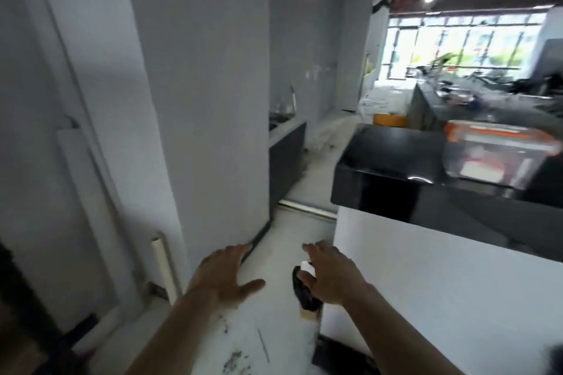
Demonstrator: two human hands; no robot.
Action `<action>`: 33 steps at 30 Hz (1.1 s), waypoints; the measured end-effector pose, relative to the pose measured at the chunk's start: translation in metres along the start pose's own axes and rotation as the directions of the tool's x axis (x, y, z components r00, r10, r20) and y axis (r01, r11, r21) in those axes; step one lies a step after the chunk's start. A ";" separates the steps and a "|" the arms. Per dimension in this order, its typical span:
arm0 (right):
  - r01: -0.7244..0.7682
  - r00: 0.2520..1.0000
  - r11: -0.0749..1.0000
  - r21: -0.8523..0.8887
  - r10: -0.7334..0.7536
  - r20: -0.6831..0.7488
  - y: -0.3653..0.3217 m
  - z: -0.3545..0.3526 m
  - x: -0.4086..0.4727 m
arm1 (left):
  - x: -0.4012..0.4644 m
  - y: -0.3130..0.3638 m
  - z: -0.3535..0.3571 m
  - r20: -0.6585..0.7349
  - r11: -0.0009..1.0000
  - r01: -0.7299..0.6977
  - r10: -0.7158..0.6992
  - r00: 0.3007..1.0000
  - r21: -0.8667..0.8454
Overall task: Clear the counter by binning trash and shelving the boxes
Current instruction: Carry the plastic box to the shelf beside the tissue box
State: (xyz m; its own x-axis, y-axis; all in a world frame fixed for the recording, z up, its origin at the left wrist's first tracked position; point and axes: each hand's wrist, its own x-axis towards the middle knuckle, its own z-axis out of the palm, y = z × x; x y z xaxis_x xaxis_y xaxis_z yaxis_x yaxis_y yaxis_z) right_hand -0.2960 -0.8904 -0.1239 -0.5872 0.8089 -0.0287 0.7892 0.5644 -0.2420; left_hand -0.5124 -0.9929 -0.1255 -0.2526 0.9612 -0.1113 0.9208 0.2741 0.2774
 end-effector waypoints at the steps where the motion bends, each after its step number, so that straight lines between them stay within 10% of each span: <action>1: -0.074 0.997 0.997 -0.006 0.074 -0.018 0.020 -0.008 -0.014 | 0.006 0.021 0.004 0.013 0.998 -0.058 0.058 0.998 -0.005; 15: -0.586 0.802 0.810 0.006 0.582 -0.133 0.162 -0.059 -0.192 | 0.018 0.243 0.051 0.094 0.828 -0.530 0.551 0.829 -0.184; 33: -0.427 0.706 0.823 0.374 0.562 -0.431 0.369 -0.208 -0.070 | 0.216 0.444 0.010 -0.188 0.592 -0.385 0.367 0.911 -0.708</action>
State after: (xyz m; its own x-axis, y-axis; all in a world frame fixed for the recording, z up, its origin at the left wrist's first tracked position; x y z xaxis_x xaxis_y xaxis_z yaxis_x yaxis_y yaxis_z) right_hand 0.0738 -0.7050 -0.0095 0.1067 0.9592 0.2619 0.8331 0.0575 -0.5501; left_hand -0.1547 -0.6640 -0.0360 0.0526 0.9824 0.1795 0.4316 -0.1845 0.8830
